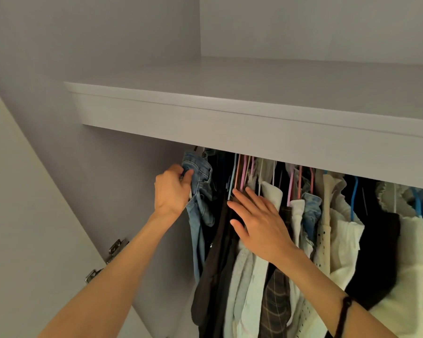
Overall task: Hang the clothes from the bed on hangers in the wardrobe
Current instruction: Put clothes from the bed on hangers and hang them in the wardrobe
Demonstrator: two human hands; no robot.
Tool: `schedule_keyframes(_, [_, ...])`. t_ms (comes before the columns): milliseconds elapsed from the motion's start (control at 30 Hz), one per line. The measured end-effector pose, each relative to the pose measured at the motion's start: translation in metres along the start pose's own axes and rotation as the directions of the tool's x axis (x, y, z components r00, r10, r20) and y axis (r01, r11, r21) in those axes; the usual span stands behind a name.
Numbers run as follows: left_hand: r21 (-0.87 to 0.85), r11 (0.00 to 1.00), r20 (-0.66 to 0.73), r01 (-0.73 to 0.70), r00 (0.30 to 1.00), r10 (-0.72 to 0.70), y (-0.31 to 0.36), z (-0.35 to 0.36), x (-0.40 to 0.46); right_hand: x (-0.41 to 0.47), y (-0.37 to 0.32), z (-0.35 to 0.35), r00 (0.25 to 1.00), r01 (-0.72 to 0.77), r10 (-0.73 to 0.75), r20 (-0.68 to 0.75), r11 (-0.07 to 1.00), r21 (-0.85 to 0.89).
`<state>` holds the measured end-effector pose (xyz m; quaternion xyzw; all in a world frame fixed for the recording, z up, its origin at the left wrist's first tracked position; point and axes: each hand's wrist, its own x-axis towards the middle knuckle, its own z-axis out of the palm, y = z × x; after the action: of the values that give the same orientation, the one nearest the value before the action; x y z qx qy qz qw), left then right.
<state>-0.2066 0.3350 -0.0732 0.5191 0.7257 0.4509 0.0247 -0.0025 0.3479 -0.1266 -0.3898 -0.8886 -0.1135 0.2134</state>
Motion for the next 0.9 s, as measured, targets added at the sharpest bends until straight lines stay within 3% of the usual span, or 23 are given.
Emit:
schedule_keyframes(200, [0.002, 0.999, -0.015, -0.039, 0.999, 0.039, -0.007, -0.029, -0.026, 0.011, -0.013, 0.003, 0.998, -0.042, 0.035, 0.059, 0.993, 0.113])
schedule_keyframes(300, [0.015, 0.999, 0.006, -0.03, 1.0, 0.03, -0.023, -0.037, -0.056, 0.019, -0.032, -0.005, 0.99, -0.135, 0.136, 0.019, 0.932, 0.336])
schedule_keyframes(367, [0.034, 0.999, 0.02, -0.033, 0.999, 0.032, -0.032, -0.044, -0.076, 0.029, -0.053, -0.018, 0.974, -0.196, 0.227, 0.006, 0.83, 0.523])
schedule_keyframes(433, [0.038, 0.999, 0.042, -0.012, 0.999, 0.011, -0.038, -0.051, -0.093, 0.045, -0.077, -0.029, 0.937, -0.324, 0.314, 0.151, 0.625, 0.71])
schedule_keyframes(467, [0.031, 1.0, 0.049, 0.003, 0.999, -0.004, -0.04, -0.055, -0.101, 0.055, -0.089, -0.034, 0.895, -0.425, 0.341, 0.286, 0.462, 0.779])
schedule_keyframes(533, [0.022, 1.0, 0.045, 0.011, 0.999, -0.012, -0.044, -0.063, -0.115, 0.071, -0.113, -0.041, 0.787, -0.559, 0.34, 0.515, 0.036, 0.829])
schedule_keyframes(600, [0.032, 0.999, 0.044, -0.003, 0.999, 0.001, -0.05, -0.073, -0.128, 0.079, -0.133, -0.047, 0.714, -0.542, 0.299, 0.633, -0.336, 0.77])
schedule_keyframes(667, [0.032, 0.999, 0.058, 0.005, 0.998, -0.007, -0.059, -0.084, -0.139, 0.078, -0.149, -0.049, 0.673, -0.522, 0.264, 0.691, -0.492, 0.697])
schedule_keyframes(733, [0.051, 0.998, 0.087, 0.021, 0.996, -0.025, -0.067, -0.095, -0.148, 0.071, -0.161, -0.049, 0.65, -0.539, 0.26, 0.714, -0.504, 0.674])
schedule_keyframes(900, [0.103, 0.994, 0.278, -0.035, 0.96, 0.005, -0.073, -0.119, -0.182, 0.035, -0.184, -0.043, 0.632, -0.624, 0.283, 0.721, -0.366, 0.69])
